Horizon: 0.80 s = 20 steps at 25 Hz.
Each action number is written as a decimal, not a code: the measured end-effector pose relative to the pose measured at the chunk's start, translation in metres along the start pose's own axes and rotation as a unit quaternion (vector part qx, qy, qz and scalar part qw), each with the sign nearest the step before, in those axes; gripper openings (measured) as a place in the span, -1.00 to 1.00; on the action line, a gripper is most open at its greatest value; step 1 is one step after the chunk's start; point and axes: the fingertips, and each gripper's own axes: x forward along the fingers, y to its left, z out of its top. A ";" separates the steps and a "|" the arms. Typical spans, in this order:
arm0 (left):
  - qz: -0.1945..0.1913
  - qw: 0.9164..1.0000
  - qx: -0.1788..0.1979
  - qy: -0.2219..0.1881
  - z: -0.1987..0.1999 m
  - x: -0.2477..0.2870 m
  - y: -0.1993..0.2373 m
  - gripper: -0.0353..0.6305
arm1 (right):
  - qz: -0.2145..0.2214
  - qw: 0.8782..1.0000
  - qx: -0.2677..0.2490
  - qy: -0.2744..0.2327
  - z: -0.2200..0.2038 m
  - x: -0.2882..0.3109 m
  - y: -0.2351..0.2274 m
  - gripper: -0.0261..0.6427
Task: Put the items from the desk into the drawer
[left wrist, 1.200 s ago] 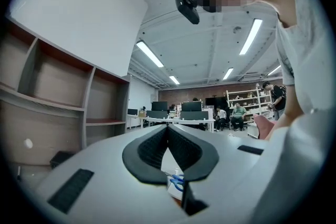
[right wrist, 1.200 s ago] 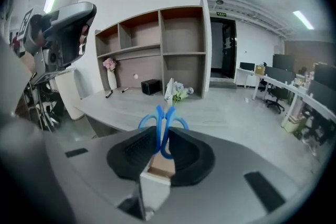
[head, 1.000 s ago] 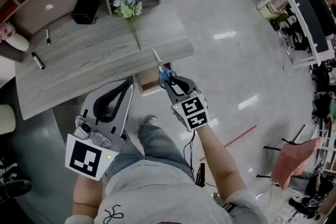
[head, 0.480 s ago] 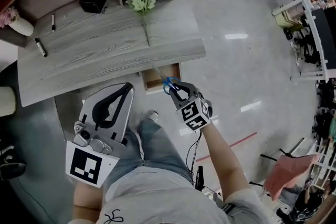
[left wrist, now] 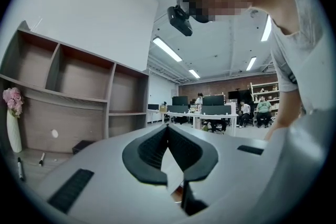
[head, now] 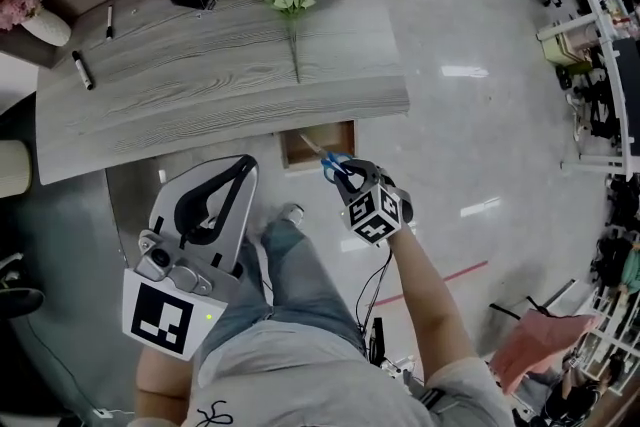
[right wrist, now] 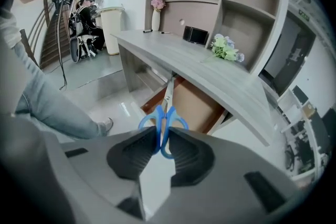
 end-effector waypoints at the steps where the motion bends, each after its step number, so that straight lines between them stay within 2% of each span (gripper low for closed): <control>1: 0.003 1.000 -0.001 0.001 -0.002 0.000 0.000 -0.87 | 0.002 1.000 -0.004 0.004 -0.002 0.004 -0.002 -0.67; 20: 0.056 0.998 0.014 0.034 -0.026 0.007 0.015 -0.87 | 0.007 0.996 -0.050 0.069 -0.011 0.085 -0.037 -0.67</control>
